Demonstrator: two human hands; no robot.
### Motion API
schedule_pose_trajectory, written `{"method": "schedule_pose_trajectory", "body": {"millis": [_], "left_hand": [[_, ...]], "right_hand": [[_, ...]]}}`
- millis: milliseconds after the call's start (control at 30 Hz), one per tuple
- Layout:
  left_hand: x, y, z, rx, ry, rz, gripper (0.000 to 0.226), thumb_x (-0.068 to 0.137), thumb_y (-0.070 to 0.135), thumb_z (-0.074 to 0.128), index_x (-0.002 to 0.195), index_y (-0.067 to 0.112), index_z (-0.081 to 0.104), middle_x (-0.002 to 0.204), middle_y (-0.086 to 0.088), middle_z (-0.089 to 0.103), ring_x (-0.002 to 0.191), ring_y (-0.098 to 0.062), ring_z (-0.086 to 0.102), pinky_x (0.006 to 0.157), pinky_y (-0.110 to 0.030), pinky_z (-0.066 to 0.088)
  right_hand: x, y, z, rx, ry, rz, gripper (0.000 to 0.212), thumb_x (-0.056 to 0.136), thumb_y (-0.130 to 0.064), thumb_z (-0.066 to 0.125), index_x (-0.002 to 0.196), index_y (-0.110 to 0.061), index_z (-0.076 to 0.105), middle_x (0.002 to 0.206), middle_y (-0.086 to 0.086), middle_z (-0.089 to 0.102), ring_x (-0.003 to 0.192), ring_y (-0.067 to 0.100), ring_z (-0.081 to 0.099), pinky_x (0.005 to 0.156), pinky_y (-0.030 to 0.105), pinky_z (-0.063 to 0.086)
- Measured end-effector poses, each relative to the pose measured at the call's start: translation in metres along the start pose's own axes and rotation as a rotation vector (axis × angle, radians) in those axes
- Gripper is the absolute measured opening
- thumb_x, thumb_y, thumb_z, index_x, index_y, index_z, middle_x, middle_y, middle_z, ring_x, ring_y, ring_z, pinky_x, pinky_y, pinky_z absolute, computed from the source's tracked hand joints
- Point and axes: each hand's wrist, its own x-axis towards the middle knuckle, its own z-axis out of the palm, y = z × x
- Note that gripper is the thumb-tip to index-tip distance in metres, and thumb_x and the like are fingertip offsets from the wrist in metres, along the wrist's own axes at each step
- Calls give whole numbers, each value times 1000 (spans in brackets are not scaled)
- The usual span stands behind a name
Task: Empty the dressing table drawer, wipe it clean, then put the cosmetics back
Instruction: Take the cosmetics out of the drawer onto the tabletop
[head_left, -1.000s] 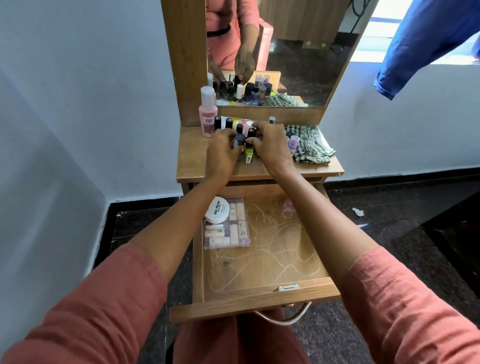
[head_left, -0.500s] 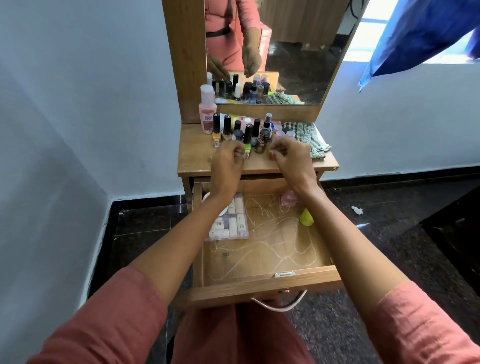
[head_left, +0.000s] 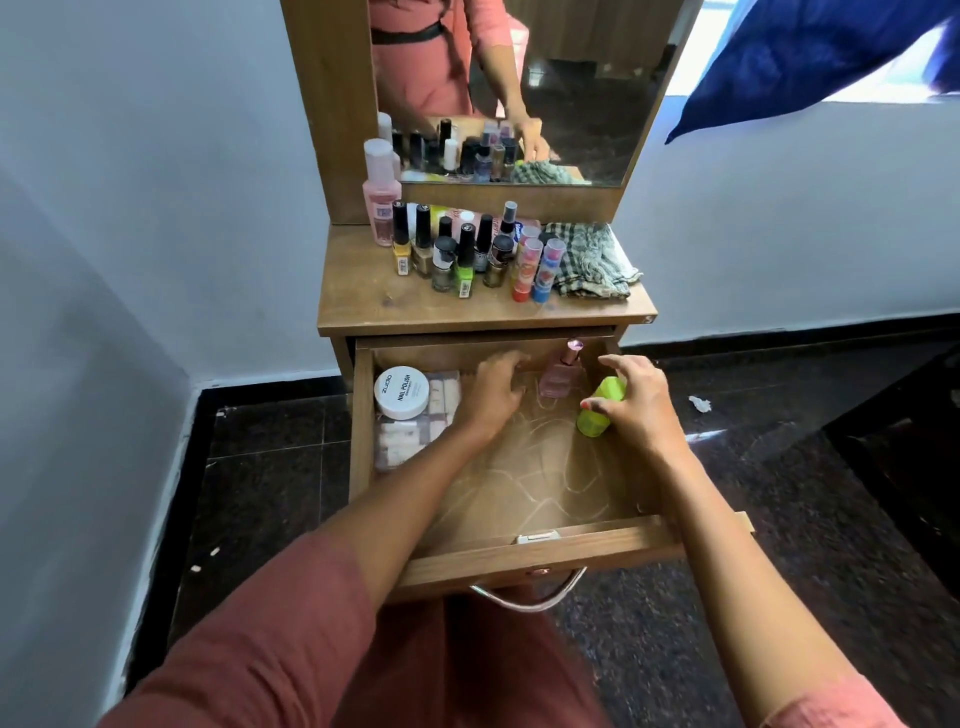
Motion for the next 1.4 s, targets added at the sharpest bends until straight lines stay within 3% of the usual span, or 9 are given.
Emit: {"method": "schedule_pose_trajectory", "body": {"millis": [200,333,433,700,933,1100,1200,1300,1400], "left_hand": [[18,15,22,1,-64,-26,48,82,-9,56,128,-1,48,131,-18,52,124,-27,47,105,-26,34],[31,15,32,36,-126,-70,43,83,-6,54,125,-2,50,127,-21,55,120,-32,51,98,-29,38],[35,16,36,1,-129,-105,39,83,-1,58,122,0,54,122,-21,60,115,-32,56,93,-31,42],[23,15,37,-151,-38,-92,39,76,-3,68,114,-3,60,113,-21,65,106,-27,62,85,-19,42],[0,12,16,-149,60,-55,31,81,-2,61,112,0,62,109,-16,67,101,-25,63,86,-28,46],[-18,15,-22,-203,130,-12,34,78,3,68,112,3,62,109,-12,68,102,-20,63,89,-29,49],[-23,18,-51,-212,195,-11,34,79,4,67,113,3,62,108,-12,68,99,-21,64,87,-30,50],[-22,20,-79,-195,271,-1,35,78,5,68,113,4,62,107,-11,69,99,-19,63,85,-25,49],[-16,20,-103,-222,323,1,35,78,3,68,113,4,62,111,-13,67,103,-21,63,87,-25,48]], "right_hand": [[2,15,4,-205,-57,-54,59,72,-1,69,127,-10,50,127,12,54,117,31,42,99,35,34],[6,18,3,-364,-118,-95,56,74,-7,67,127,-12,50,126,8,55,114,31,42,97,41,38],[8,18,2,-383,-136,-97,54,74,-8,67,125,-12,50,124,10,56,113,31,42,96,40,38],[2,13,2,-404,-60,-80,45,71,-17,70,113,-14,55,109,11,61,106,31,48,88,39,36],[-6,-4,-4,-37,-50,-64,49,67,-9,74,111,-8,53,111,12,60,103,28,56,86,33,43],[-4,-33,-13,130,35,-107,48,65,-2,76,108,-1,56,105,17,62,89,21,54,70,9,30],[1,-58,-16,153,72,-150,50,66,-6,78,111,-1,56,106,17,62,89,16,52,72,12,34],[9,-84,-17,187,123,-185,54,67,-7,78,115,1,54,111,19,61,100,26,57,83,25,45],[17,-105,-15,210,193,-212,57,68,-5,77,119,2,52,111,20,61,97,22,55,79,12,38]]}}
